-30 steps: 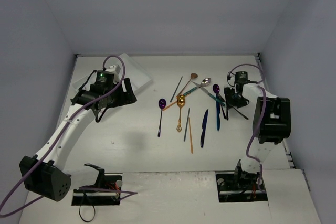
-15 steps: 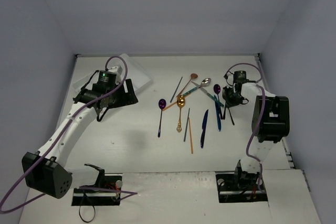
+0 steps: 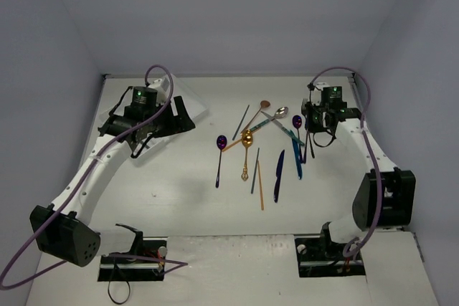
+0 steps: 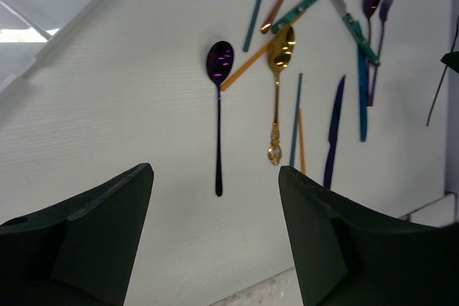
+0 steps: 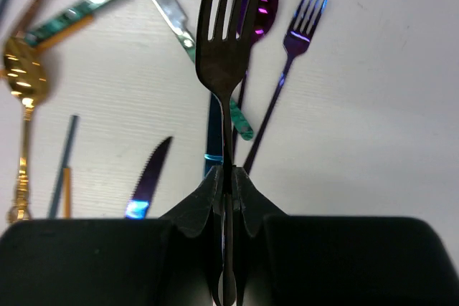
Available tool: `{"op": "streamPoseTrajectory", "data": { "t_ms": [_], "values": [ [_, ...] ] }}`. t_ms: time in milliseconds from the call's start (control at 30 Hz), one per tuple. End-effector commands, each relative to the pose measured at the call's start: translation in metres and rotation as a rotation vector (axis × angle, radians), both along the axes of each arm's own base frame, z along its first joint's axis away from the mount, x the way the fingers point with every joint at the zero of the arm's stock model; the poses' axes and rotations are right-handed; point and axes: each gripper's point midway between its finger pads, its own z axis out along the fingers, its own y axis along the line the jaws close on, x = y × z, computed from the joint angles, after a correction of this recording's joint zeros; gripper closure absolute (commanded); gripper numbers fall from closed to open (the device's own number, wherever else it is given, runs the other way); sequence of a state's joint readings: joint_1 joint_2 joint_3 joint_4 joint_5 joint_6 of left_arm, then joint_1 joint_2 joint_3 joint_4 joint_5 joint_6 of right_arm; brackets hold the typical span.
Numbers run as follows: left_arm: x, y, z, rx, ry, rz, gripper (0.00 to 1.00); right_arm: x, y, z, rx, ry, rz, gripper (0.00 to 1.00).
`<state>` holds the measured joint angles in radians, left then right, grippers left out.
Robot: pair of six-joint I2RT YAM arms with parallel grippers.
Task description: Sort the eating utensils into containers
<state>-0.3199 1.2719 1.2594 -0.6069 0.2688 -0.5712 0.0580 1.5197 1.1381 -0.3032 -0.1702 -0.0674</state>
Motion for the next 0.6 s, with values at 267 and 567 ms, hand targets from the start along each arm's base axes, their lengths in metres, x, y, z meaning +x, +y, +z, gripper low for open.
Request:
{"op": "streamPoseTrajectory", "data": {
  "t_ms": [267,567],
  "values": [
    [0.012,-0.101,0.13,-0.358,-0.358,-0.145,0.33,-0.051,0.153,0.12,0.325,-0.253,0.194,1.0],
    [0.013,-0.154,0.127,-0.169,-0.44,-0.257,0.42,-0.089,0.204,0.132,0.415,-0.251,0.307,1.0]
  ]
}}
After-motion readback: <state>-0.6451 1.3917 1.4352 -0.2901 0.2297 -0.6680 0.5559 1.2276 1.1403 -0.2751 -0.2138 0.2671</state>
